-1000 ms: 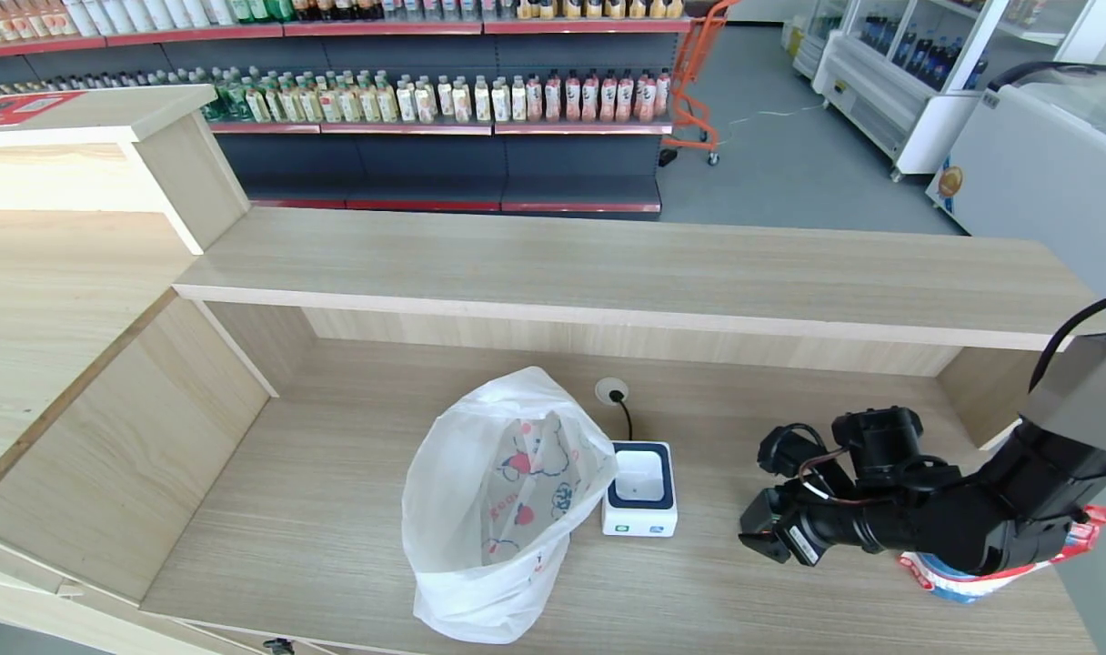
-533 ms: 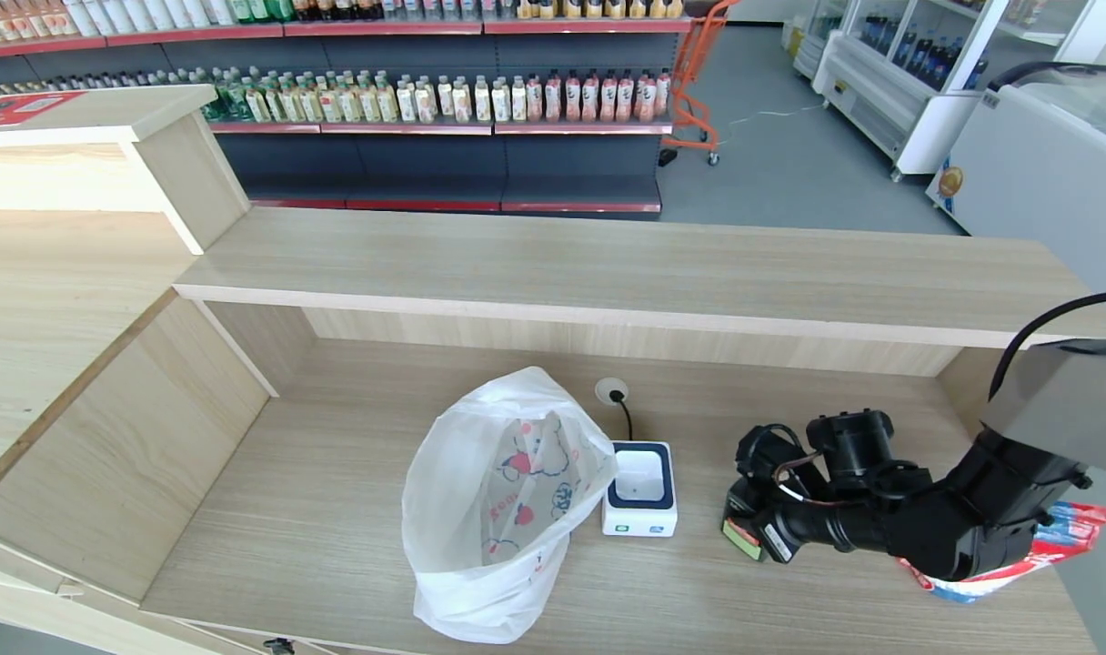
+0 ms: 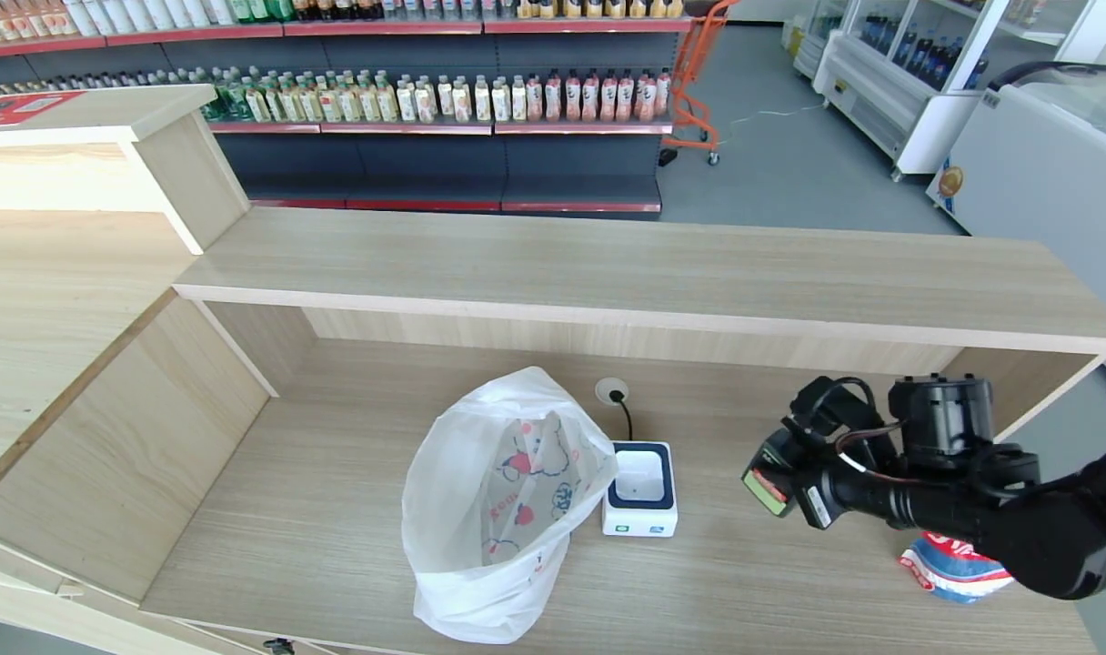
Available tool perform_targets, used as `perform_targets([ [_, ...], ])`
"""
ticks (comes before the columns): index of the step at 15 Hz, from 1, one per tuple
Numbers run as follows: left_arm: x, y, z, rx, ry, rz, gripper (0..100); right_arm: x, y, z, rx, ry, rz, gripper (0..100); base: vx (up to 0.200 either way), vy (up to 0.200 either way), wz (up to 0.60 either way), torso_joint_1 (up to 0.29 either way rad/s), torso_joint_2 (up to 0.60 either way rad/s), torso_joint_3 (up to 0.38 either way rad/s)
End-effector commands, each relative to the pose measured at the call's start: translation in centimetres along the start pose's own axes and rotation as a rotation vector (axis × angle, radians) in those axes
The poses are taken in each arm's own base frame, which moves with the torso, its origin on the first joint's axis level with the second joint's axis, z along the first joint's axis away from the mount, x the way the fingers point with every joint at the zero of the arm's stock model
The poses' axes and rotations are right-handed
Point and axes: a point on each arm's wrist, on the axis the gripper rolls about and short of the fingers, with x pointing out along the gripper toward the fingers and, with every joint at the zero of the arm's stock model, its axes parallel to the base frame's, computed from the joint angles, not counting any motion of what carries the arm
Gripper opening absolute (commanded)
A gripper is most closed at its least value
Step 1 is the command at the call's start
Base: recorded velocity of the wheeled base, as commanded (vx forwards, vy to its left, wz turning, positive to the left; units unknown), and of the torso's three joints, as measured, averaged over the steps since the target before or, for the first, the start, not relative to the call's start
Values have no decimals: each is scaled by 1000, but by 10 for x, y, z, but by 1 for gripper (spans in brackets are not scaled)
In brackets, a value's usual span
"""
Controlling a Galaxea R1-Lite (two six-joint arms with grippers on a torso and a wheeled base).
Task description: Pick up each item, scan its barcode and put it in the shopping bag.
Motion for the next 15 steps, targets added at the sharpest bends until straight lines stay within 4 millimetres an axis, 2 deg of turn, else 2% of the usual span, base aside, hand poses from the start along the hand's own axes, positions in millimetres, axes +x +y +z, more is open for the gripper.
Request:
perform_targets([
  [1,0,0,0,0,0,0,100,-92,-4,-2,-191,-120,-175,0,0,0,0,0,0,0],
  [2,0,0,0,0,0,0,100,-110,0,-2,-363,-154,-217,0,0,0,0,0,0,0],
  [3,0,0,0,0,0,0,100,-113,1,1,-434,-181,-212,0,0,0,0,0,0,0],
  [5,0,0,0,0,0,0,100,-121,7,13,-877,-317,-187,0,0,0,0,0,0,0],
  [6,0,0,0,0,0,0,100,-122,10,16,-1167,-421,-154,0,0,0,0,0,0,0],
  [8,0,0,0,0,0,0,100,-116,22,10,-1579,-615,-44,0,0,0,0,0,0,0],
  [10,0,0,0,0,0,0,100,-110,53,-6,-1811,-760,204,0,0,0,0,0,0,0],
  [11,0,0,0,0,0,0,100,-107,61,-16,-1845,-837,311,0,0,0,0,0,0,0],
  [13,0,0,0,0,0,0,100,-104,71,-26,-1912,-970,406,0,0,0,0,0,0,0],
  [15,0,0,0,0,0,0,100,-107,74,-32,-1929,-1012,451,0,0,0,0,0,0,0],
])
